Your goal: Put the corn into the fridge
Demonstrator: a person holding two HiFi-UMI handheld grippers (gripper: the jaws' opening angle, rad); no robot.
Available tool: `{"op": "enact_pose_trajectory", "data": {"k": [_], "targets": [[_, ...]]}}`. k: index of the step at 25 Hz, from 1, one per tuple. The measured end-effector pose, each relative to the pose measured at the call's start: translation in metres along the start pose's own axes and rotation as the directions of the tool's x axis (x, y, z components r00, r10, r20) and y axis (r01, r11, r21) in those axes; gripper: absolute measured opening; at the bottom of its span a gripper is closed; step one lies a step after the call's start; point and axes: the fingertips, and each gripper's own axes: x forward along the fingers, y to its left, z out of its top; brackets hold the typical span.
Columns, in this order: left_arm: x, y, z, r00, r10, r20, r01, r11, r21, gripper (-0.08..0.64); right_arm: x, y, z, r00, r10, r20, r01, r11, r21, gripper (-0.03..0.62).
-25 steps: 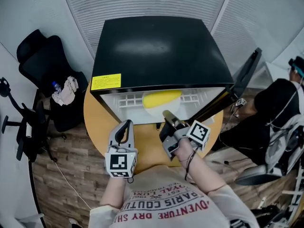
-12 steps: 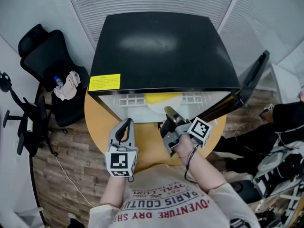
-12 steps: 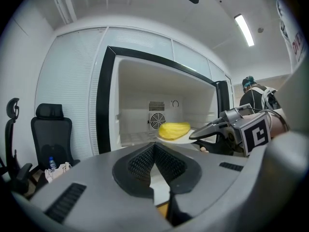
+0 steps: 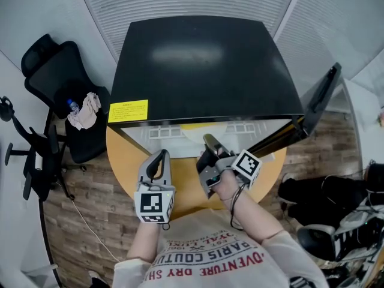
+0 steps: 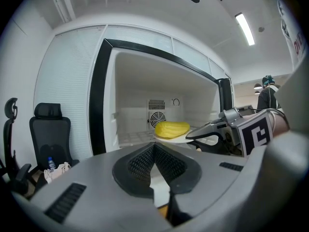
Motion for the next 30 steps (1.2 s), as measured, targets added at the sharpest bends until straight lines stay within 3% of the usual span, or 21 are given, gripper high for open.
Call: {"op": "enact_pose_trajectory", "data": {"k": [6,16,23,30], "targets": [[0.003,-0.002,0.000,1.000,-0.013,0.002,0.013,1.000,-0.002,0.029,0.001,0.002,-0.001,0.998,0.045,0.041,-0.044,0.999,-0.028,0.054],[0.005,-0.002,-0.002,1.000,-0.024,-0.002,0.024,0.999,-0.023,0.029,0.000,0.007,-0.002,0.995,0.080,0.063,-0.067,0.980,-0.185,0.072],[0.003,-0.004,0.003,0.999,-0.034,0.015,0.034,0.999,-0.018,0.029,-0.002,0.021,-0.009,0.993,0.112,0.029,-0.100,0.960,-0.260,0.215],[-0.004,-0.013,0.011,0.998,-0.056,0.038,0.057,0.998,-0.009,0.029,-0.028,0.024,-0.030,0.996,0.089,-0.006,-0.087,0.959,-0.271,0.216]]}}
